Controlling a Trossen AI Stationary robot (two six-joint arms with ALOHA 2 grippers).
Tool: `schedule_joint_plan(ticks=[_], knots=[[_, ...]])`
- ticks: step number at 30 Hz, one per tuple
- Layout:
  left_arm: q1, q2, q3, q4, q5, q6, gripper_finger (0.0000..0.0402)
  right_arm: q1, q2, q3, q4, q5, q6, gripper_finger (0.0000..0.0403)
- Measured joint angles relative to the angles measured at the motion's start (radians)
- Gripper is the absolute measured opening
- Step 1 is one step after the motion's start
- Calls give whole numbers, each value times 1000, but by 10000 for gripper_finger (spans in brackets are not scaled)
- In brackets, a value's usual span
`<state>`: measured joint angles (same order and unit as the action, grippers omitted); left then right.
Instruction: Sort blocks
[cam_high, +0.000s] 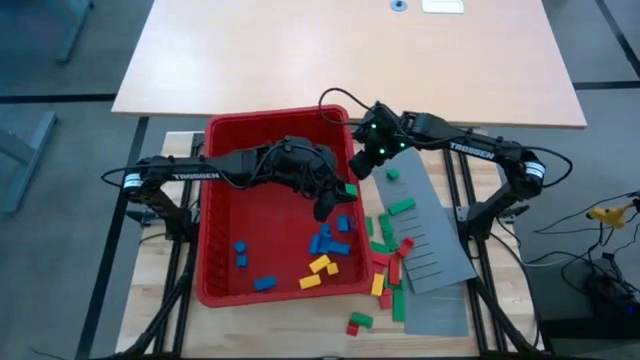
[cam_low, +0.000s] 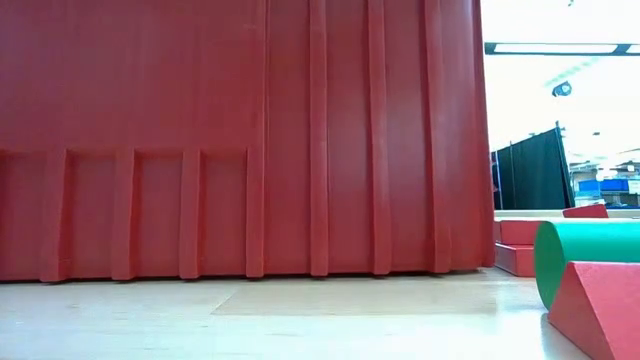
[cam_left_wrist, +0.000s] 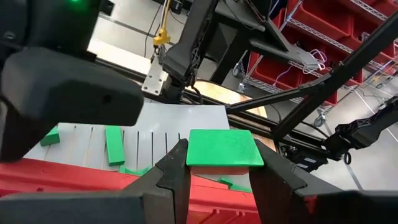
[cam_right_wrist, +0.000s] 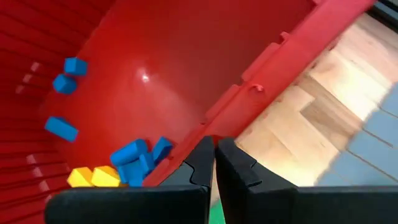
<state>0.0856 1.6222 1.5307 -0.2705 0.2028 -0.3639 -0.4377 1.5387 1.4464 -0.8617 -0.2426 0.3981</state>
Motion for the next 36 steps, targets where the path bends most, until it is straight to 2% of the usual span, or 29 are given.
schedule_joint_plan(ticks=[12, 17, 27, 36], knots=[[0, -19, 0, -31, 0, 11, 112, 3, 32, 0, 159, -111, 48, 0], [0, -19, 0, -32, 0, 26, 112, 1, 23, 0, 160, -129, 50, 0], [0, 9, 0, -9, -1, 41, 112, -53, -108, 0, 128, -112, 55, 0], [0, 73, 0, 66, 25, 41, 112, -58, -236, 0, 136, -98, 73, 0]])
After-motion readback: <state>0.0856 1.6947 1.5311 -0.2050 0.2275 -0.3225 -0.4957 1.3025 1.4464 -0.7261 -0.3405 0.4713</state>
